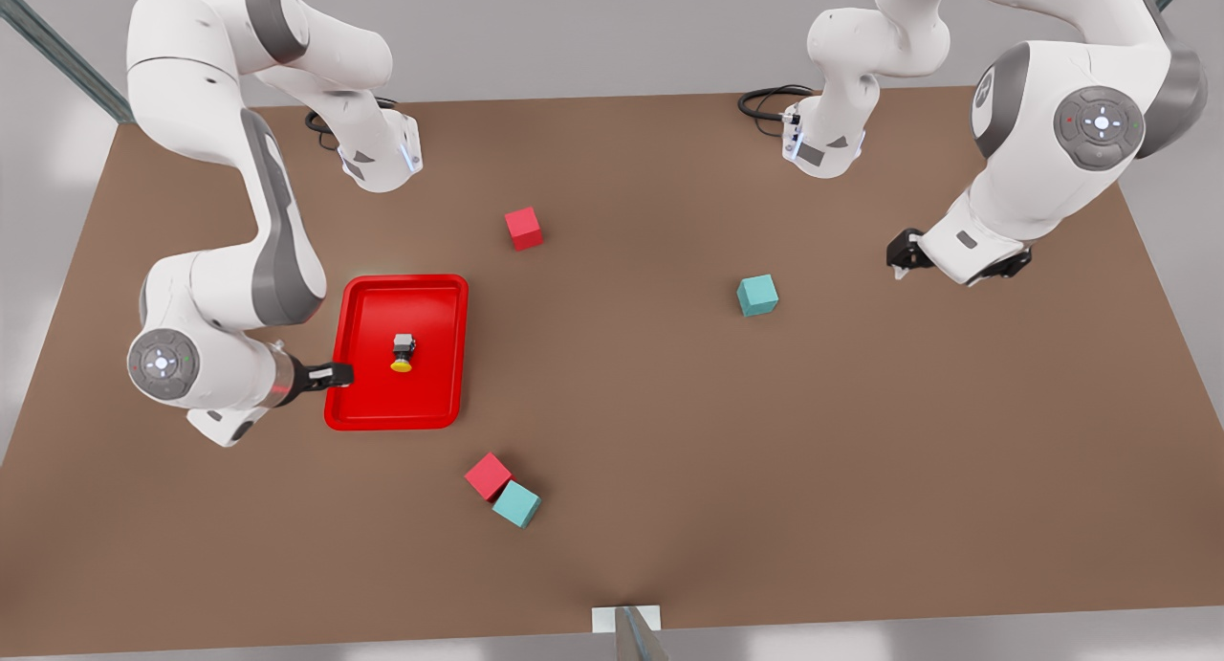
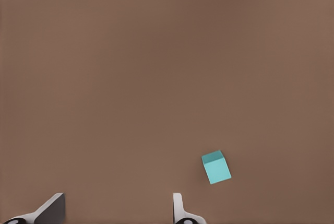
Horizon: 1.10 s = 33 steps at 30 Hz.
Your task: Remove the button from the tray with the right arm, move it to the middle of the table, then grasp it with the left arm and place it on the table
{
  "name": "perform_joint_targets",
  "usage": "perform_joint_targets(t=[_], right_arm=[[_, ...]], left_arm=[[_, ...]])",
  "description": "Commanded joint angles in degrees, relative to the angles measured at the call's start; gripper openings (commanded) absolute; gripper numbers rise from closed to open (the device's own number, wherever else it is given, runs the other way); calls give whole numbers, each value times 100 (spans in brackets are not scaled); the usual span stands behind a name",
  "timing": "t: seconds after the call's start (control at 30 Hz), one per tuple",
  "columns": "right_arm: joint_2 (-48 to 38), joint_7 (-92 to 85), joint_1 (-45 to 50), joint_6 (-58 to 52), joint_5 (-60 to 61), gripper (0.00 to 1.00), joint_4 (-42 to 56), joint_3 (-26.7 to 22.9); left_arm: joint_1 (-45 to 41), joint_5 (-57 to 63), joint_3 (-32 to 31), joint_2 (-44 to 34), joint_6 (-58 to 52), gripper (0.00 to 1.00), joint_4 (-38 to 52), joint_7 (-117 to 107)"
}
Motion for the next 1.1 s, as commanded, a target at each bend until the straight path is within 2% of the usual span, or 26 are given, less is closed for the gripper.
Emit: perform_joint_targets(t=[0.0, 0.13, 0.2, 0.43, 0.5, 0.6, 0.67, 0.83, 0.87, 0.9, 0.93, 1.07], right_arm=[[0, 174, 8, -22, 12, 100, 6, 1], [-9, 130, 17, -145, -23, 100, 32, 1], [35, -670, -45, -171, 12, 100, -21, 10], [641, -511, -229, 118, 363, 100, -56, 28], [650, 236, -212, 391, 355, 100, -214, 28], [475, 438, -361, 1568, 425, 100, -1329, 37], [-211, 692, -300, 2544, 478, 100, -2613, 45], [-255, 588, -458, 3230, 653, 100, -3009, 80], [-448, 552, -510, 3449, 662, 100, -3351, 89], [-835, 666, -511, 4310, 671, 100, -4116, 256], [-985, 930, -475, 4627, 671, 100, -4450, 291], [-1064, 1132, -265, 4628, 601, 100, -4661, 335]], left_arm=[[1, 6, -1, -6, 95, 100, 3, -41], [1, 6, -1, 3, 95, 100, 3, -41], [1, 6, -1, 12, 95, 100, 3, -41], [10, 6, -1, 20, 77, 100, -6, -41], [10, 6, -1, 29, 68, 100, -6, -41], [10, 6, -1, 29, 42, 100, -6, -41], [10, 6, -1, 29, 42, 100, -6, -32], [10, 6, -1, 38, 42, 100, -15, -41], [10, 6, -1, 38, 42, 100, -24, -41], [10, 6, -1, 38, 33, 100, -33, -41], [10, 6, -1, 38, 33, 100, -59, -41], [10, 6, -1, 47, 33, 100, -68, -41]])
